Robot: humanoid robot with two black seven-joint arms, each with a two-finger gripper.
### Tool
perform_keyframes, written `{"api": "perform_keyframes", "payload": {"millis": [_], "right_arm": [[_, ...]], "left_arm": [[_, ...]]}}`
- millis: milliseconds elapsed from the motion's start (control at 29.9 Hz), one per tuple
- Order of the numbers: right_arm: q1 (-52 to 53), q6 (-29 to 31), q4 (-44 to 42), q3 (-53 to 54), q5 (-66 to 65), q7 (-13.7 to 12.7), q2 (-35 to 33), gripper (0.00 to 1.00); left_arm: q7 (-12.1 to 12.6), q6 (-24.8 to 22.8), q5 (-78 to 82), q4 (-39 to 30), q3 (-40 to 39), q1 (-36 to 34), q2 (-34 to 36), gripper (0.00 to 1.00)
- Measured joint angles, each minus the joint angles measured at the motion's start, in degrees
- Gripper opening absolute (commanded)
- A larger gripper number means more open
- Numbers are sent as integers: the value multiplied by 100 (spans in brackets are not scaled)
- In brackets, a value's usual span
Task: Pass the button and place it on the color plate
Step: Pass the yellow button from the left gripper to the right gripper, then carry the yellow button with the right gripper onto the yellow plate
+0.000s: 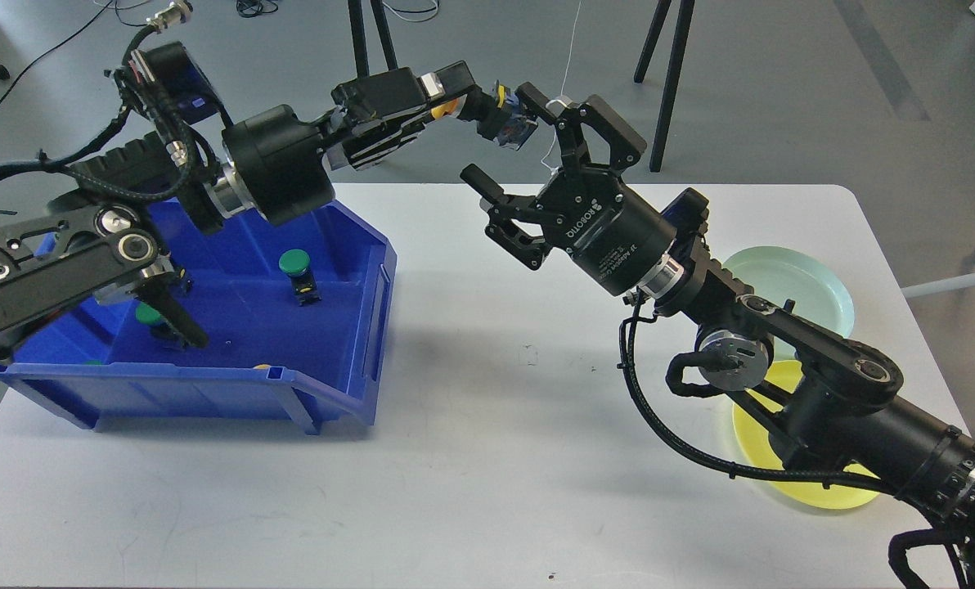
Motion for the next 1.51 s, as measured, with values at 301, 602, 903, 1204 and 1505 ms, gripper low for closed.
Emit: {"api": "perform_keyframes", "payload": {"millis": [301, 602, 903, 1204, 1505], "right_arm": [[-53, 0, 11, 52, 7, 0, 42, 53], [-149, 0, 112, 139, -7, 0, 59, 14], [-175, -72, 128, 194, 6, -1, 63, 6], [-194, -124, 201, 242, 24, -1, 56, 5], [-363, -115, 334, 322, -8, 0, -97, 6]], "left_arm": [[0, 2, 0, -2, -23, 82, 0, 25], [0, 4, -5, -3, -30, 118, -8, 25], [-6, 0, -12, -14, -32, 140, -10, 35], [4, -16, -140, -24, -65, 184, -61, 82], [3, -42, -371, -47, -202, 216, -65, 90]]}}
